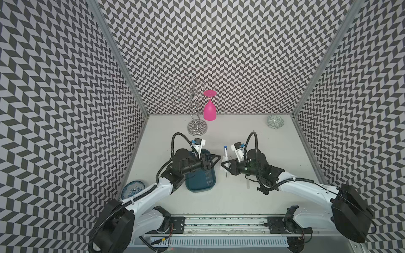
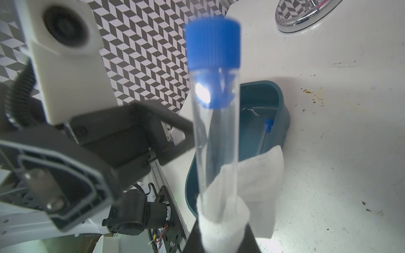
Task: Wipe the exteriors of test tubes
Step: Wipe the dirt from the test tube.
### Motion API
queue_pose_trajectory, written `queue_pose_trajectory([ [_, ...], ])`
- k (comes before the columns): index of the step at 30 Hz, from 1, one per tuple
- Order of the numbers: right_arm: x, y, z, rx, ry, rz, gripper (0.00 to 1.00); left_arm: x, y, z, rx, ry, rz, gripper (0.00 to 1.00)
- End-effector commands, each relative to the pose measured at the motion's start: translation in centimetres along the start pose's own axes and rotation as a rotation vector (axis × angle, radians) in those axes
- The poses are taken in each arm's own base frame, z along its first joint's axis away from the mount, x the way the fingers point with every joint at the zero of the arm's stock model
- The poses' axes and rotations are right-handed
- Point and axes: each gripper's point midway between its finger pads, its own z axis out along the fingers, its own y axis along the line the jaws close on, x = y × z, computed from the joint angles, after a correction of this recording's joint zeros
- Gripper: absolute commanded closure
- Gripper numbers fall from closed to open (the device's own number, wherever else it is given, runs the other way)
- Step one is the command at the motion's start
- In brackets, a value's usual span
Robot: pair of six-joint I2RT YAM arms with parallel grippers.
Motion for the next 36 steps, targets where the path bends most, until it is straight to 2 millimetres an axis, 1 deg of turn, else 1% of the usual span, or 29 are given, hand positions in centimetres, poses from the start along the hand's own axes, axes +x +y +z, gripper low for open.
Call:
queue_pose_trajectory([
  [1,0.0,1.8,-0.3,-0.071,-0.009,-0.026,0.87,-0.2,-0.2,1.3,0.026,0.055,0.046,0.40],
  [4,0.2,2.3,-0.2,-0.085,-0.002,-0.031,0.86,-0.2,-0.1,2.4,0.042,0.077,0.044,0.40],
  [8,0.2,2.8,-0.2,-0.097,0.000,-0.037,0.87,-0.3,-0.3,3.0,0.058,0.078,0.052,0.40],
  [10,0.3,2.9,-0.1,-0.103,0.003,-0.039,0.87,-0.3,-0.4,3.3,0.063,0.080,0.053,0.42],
  [13,0.4,3.2,0.0,-0.110,0.010,-0.043,0.87,-0.3,-0.3,3.6,0.069,0.080,0.049,0.49],
  [18,0.8,3.3,0.1,-0.112,0.018,-0.046,0.86,-0.6,-0.4,3.8,0.075,0.066,0.043,0.66],
  [20,0.9,3.2,0.1,-0.111,0.018,-0.044,0.86,-0.7,-0.3,3.8,0.073,0.060,0.040,0.71],
  [24,1.0,3.1,0.1,-0.105,0.018,-0.041,0.86,-0.5,0.0,3.8,0.061,0.059,0.020,0.78],
  [29,0.6,3.4,0.1,-0.111,0.003,-0.042,0.85,0.0,0.3,3.5,0.058,0.056,-0.011,0.81],
  [34,0.1,4.0,0.3,-0.134,-0.001,-0.049,0.85,-0.2,0.0,3.2,0.059,0.047,-0.016,0.81],
  [36,-0.6,4.3,0.3,-0.140,-0.021,-0.058,0.84,-0.1,0.0,3.1,0.059,0.047,-0.016,0.82],
])
